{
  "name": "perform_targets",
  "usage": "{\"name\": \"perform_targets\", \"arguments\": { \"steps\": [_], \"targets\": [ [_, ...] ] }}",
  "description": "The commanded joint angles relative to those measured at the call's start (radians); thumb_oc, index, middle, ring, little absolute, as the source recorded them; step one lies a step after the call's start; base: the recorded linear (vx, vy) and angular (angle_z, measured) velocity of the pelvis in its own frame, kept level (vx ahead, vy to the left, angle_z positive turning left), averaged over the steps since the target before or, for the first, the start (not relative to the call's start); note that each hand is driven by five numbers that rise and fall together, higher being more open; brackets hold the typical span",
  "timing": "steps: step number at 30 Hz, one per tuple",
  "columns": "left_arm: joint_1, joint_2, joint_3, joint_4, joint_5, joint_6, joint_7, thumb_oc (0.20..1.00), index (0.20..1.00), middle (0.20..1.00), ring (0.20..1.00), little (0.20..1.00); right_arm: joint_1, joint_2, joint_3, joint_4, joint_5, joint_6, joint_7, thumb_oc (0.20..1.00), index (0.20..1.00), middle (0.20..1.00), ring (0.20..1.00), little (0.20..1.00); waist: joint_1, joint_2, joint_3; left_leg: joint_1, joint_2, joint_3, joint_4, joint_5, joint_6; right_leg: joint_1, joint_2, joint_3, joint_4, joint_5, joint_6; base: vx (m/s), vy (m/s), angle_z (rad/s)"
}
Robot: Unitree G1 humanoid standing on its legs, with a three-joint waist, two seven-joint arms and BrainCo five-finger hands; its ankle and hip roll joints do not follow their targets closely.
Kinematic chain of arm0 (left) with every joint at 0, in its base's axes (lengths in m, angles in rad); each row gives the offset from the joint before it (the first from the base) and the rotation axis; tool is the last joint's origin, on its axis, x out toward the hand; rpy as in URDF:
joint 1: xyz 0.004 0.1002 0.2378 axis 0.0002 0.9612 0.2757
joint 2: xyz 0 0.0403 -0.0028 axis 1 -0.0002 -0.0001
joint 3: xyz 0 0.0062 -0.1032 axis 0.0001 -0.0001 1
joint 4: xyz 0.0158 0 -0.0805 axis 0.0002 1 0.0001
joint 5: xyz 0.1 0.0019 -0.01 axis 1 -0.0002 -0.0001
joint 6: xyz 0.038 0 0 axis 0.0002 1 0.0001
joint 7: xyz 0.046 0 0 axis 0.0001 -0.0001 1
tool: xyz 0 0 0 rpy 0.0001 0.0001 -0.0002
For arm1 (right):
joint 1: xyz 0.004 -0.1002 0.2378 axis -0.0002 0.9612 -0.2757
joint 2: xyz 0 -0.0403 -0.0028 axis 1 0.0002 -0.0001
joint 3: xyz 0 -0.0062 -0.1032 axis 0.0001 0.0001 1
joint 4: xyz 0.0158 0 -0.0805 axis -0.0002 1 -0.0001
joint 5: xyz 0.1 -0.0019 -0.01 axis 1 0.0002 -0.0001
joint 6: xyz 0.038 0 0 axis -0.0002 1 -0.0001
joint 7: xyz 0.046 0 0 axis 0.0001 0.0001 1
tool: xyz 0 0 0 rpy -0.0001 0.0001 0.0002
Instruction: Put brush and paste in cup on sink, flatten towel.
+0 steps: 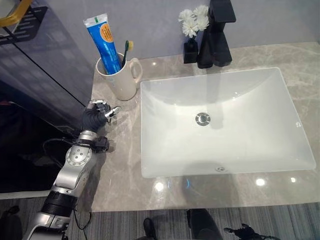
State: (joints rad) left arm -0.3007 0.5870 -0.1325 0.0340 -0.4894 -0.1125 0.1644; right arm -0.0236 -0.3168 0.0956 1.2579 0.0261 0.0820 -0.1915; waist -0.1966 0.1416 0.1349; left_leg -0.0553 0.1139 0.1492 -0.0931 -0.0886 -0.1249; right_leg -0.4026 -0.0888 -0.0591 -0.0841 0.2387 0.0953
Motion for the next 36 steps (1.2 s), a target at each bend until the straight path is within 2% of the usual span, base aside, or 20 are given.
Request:
{"name": "perform_targets", "arguments": {
  "steps": [1,9,23,27,36],
  "targets": [
    [-0.017,0.039,-0.021,0.072,0.032,-0.013,-0.002,0.2,0.2,0.2,0.2,0.2,0.04,0.004,0.01,0.031,0.029,0.002,-0.004,1.0,1.0,1.0,1.0,1.0,-0.018,-0.011,-0.026,0.047,-0.023,-0.003,0.006,0.022,-0.006,-0.056,-0.045,0.028,0.135,-0.094,0.066,0.0,0.0,0.0],
    [-0.126,0.017,-0.053,0.177,-0.021,-0.017,0.043,0.2,0.2,0.2,0.2,0.2,0.024,-0.002,0.031,0.011,0.038,-0.002,-0.012,1.0,1.0,1.0,1.0,1.0,-0.03,-0.003,-0.024,0.031,-0.02,0.001,0.006,0.028,-0.011,-0.075,-0.039,0.034,0.133,-0.091,0.063,0.0,-0.003,-0.02],
    [-0.381,0.068,-0.133,0.435,-0.004,-0.013,0.121,0.2,0.2,0.2,0.2,0.2,0.019,-0.007,0.07,0.005,0.044,-0.006,-0.03,1.0,1.0,1.0,1.0,1.0,-0.061,0.004,-0.039,0.012,-0.006,0.014,0.006,0.035,-0.023,-0.103,-0.027,0.043,0.132,-0.09,0.062,0.0,-0.005,-0.03],
    [-0.474,0.074,-0.195,0.546,-0.009,-0.001,0.118,0.2,0.2,0.2,0.2,0.2,0.016,-0.014,0.088,0.008,0.043,-0.006,-0.033,1.0,1.0,1.0,1.0,1.0,-0.073,0.005,-0.043,0.011,0.003,0.02,0.006,0.041,-0.029,-0.104,-0.021,0.043,0.126,-0.088,0.062,0.01,-0.007,-0.03],
    [-0.551,0.047,-0.25,0.56,0.023,0.005,0.124,0.2,0.2,0.2,0.2,0.2,0.013,-0.01,0.099,0.004,0.056,-0.009,-0.038,1.0,1.0,1.0,1.0,1.0,-0.081,0.003,-0.041,0.001,0.009,0.022,0.006,0.047,-0.037,-0.121,-0.019,0.041,0.133,-0.089,0.062,0.0,-0.003,-0.01]
  ]
}}
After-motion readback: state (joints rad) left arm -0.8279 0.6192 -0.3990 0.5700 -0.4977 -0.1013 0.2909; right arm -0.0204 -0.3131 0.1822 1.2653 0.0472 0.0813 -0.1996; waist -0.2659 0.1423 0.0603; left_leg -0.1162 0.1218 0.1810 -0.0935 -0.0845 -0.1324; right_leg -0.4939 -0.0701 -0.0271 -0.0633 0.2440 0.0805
